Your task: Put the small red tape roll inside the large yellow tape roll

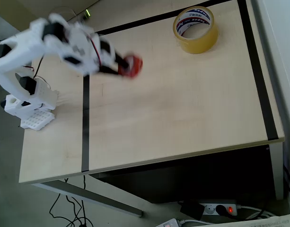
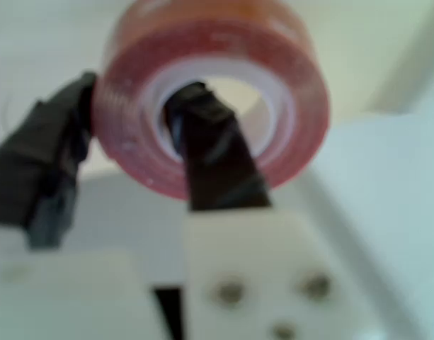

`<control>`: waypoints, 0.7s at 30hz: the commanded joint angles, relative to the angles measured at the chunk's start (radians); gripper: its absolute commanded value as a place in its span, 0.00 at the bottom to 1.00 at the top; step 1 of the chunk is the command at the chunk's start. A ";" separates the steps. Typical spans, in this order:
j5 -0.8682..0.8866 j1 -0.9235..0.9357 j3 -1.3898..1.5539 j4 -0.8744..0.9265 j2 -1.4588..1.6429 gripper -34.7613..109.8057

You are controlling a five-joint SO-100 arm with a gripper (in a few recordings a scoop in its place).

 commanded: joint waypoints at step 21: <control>-0.015 -0.278 -1.135 -0.028 -0.597 0.24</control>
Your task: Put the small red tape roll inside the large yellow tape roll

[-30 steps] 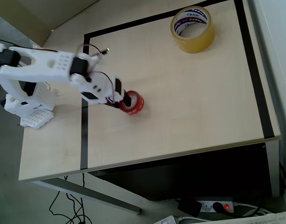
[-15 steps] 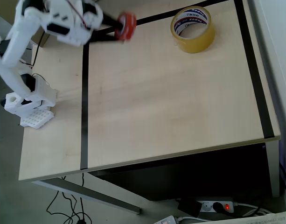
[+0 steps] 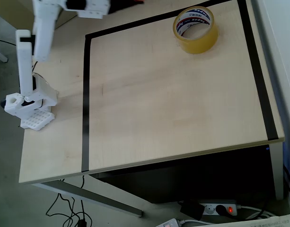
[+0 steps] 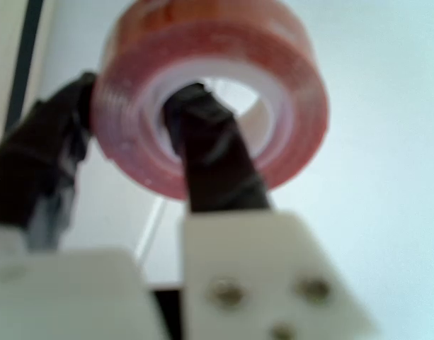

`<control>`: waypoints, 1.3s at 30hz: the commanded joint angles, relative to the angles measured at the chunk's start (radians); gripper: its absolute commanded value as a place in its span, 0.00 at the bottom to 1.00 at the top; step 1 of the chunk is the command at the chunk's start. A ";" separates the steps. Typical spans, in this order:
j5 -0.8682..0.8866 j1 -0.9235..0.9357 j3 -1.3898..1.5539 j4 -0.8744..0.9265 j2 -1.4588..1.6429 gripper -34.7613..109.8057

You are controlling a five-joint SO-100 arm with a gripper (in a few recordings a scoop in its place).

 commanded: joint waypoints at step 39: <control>-0.028 0.041 -0.183 0.201 -0.183 0.24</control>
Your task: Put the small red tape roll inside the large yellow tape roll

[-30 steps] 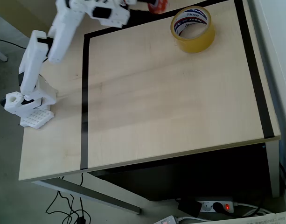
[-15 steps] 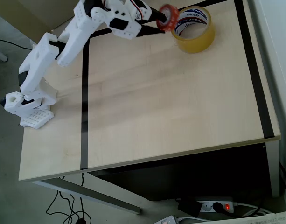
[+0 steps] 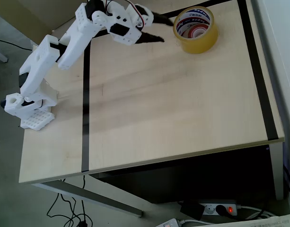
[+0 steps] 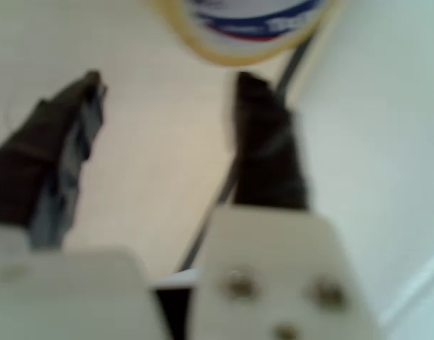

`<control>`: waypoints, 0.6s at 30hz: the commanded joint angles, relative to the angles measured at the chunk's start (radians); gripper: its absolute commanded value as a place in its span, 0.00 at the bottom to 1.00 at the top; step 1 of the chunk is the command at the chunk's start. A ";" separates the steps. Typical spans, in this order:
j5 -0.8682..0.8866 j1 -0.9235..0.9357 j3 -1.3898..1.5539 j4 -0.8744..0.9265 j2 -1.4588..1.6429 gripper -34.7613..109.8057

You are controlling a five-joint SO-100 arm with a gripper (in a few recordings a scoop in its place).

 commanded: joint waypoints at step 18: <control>0.037 0.021 1.624 -0.256 1.859 0.24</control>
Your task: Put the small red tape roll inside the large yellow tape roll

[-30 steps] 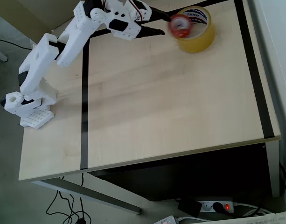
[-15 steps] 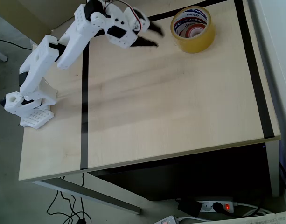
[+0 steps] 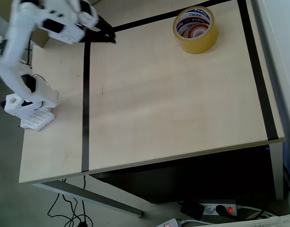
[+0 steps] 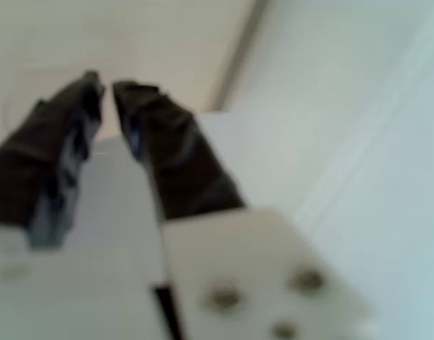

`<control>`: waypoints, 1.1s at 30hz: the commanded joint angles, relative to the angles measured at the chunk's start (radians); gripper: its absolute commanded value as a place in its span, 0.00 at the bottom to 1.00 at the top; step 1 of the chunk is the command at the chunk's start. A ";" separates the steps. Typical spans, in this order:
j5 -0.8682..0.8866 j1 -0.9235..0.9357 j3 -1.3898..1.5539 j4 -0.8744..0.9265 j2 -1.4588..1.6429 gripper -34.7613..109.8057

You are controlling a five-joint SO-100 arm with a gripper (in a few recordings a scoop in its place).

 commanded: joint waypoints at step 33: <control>0.166 -0.008 2.128 -0.327 1.746 0.24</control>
